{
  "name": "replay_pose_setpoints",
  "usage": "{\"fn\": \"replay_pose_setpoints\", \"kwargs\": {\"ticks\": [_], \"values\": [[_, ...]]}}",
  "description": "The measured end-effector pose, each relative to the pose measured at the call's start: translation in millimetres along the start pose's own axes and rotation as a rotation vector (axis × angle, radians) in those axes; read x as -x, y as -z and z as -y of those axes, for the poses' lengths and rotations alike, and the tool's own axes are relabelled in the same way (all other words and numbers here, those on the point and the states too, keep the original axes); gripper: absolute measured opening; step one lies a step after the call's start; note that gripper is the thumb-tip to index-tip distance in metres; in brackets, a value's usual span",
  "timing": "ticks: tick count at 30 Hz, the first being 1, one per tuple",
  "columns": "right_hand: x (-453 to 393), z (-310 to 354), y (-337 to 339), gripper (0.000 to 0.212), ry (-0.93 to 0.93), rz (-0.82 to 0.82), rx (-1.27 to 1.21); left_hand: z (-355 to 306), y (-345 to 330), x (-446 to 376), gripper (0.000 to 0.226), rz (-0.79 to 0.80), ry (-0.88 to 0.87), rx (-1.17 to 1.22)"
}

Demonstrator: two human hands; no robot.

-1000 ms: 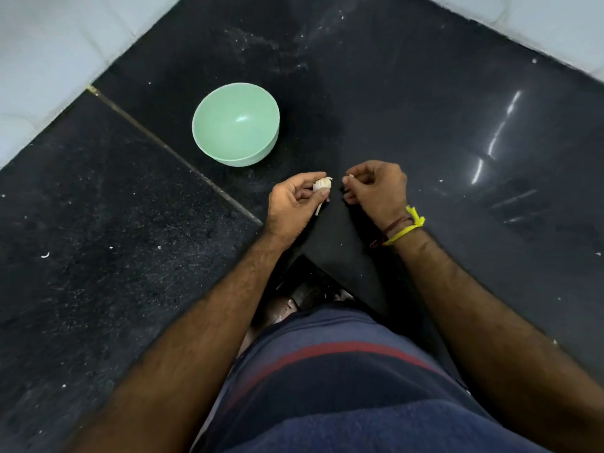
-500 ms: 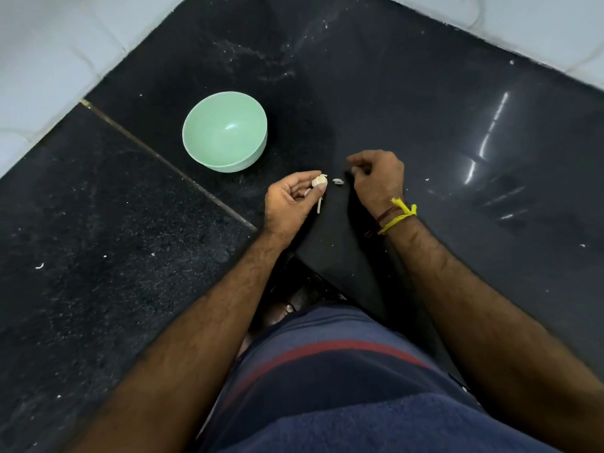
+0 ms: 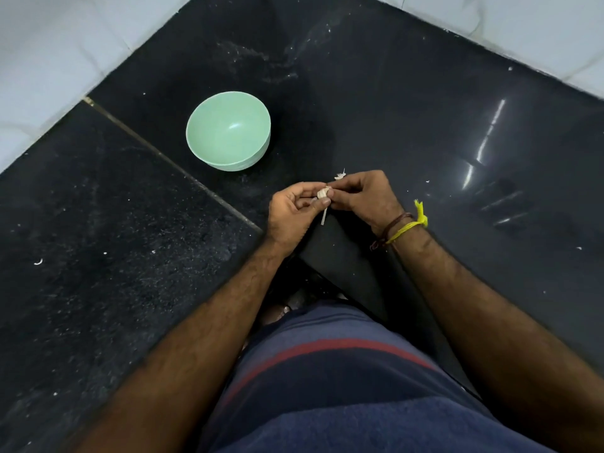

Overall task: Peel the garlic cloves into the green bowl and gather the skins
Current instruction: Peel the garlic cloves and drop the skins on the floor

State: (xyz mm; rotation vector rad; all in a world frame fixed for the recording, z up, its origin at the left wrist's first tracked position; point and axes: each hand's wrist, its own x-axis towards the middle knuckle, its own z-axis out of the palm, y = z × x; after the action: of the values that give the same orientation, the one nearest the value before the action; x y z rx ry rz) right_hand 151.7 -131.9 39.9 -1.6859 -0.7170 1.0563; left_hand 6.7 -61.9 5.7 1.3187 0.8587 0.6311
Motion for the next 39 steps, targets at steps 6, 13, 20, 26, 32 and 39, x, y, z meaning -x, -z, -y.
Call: {"fn": "replay_pose_setpoints", "kwargs": {"ticks": [6, 13, 20, 26, 32, 39], "values": [[-2.9, 5.5, -6.6, 0.010, 0.095, -0.170, 0.359, 2.9, -4.6, 2.7, 0.027, -0.055, -0.044, -0.067], [-1.4, 6.9, -15.6, 0.007, 0.101, -0.249, 0.383, 7.8, -8.6, 0.3, 0.021, -0.129, -0.114, -0.213], [2.2, 2.0, -10.6, 0.010, 0.006, -0.222, 0.167, 3.7, -9.4, 4.2, 0.019, -0.089, -0.181, -0.301], [4.4, 1.5, -14.1, 0.009, 0.032, -0.270, 0.194, 1.2, -11.5, 7.5, 0.018, -0.092, -0.179, -0.339], [-5.5, 14.7, 10.7, 0.007, 0.006, 0.047, 0.381, -2.0, -14.0, 5.0, 0.037, -0.047, -0.120, -0.245], [6.2, -6.2, -4.1, 0.012, 0.170, -0.126, 0.354, -0.9, -13.0, 9.0, 0.016, -0.060, -0.194, -0.323]]}}
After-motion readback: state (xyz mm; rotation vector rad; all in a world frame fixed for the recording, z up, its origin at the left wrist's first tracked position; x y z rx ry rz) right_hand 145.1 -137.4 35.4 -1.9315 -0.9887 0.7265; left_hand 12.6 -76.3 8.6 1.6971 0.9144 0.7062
